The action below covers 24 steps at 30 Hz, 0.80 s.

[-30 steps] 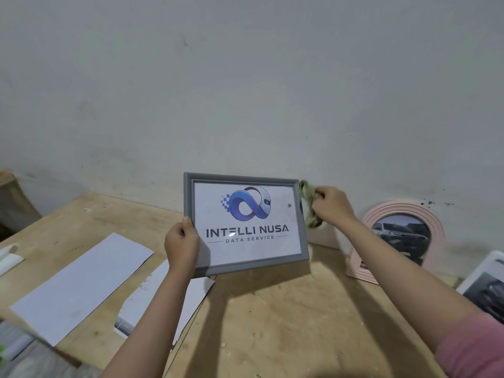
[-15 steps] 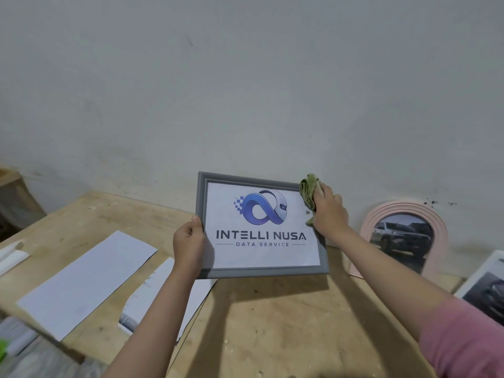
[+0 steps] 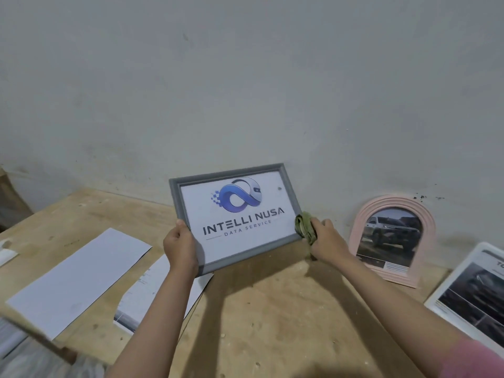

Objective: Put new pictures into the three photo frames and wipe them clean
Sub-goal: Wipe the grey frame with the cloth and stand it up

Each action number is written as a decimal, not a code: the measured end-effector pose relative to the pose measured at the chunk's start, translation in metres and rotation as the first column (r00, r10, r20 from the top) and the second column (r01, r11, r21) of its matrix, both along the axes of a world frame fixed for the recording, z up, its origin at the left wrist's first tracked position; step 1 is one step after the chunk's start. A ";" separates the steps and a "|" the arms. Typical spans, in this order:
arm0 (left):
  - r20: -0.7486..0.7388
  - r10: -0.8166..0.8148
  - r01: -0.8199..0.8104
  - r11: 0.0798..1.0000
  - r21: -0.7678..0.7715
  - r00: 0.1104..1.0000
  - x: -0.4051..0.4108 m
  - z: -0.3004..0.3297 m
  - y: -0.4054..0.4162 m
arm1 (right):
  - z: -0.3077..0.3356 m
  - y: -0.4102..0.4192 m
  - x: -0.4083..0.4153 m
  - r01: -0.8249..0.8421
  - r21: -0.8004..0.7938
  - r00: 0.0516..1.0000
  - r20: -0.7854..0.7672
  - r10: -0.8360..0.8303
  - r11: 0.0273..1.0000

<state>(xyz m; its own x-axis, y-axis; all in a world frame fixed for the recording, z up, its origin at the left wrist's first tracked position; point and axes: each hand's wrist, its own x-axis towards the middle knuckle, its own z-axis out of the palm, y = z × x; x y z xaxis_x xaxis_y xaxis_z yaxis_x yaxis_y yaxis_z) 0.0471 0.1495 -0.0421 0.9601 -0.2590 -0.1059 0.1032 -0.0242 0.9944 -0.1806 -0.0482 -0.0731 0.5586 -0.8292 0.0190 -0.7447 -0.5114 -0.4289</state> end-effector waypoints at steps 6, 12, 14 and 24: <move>-0.084 0.047 -0.053 0.996 -0.074 0.995 0.009 0.003 0.005 | -0.003 0.013 -0.015 0.262 0.058 0.949 0.168 -0.268 0.963; 0.176 -0.038 0.036 0.999 0.013 0.984 0.002 0.004 0.006 | 0.077 0.019 0.035 0.373 0.022 0.605 0.753 -0.261 0.928; 0.303 -0.132 0.109 0.990 0.094 0.944 -0.005 0.003 0.005 | 0.080 0.019 0.062 0.224 -0.016 0.713 0.685 -0.152 0.974; 0.491 -0.297 0.184 0.947 0.264 0.819 -0.012 -0.001 0.001 | 0.064 0.062 0.144 -0.284 -0.199 0.739 0.577 0.347 0.938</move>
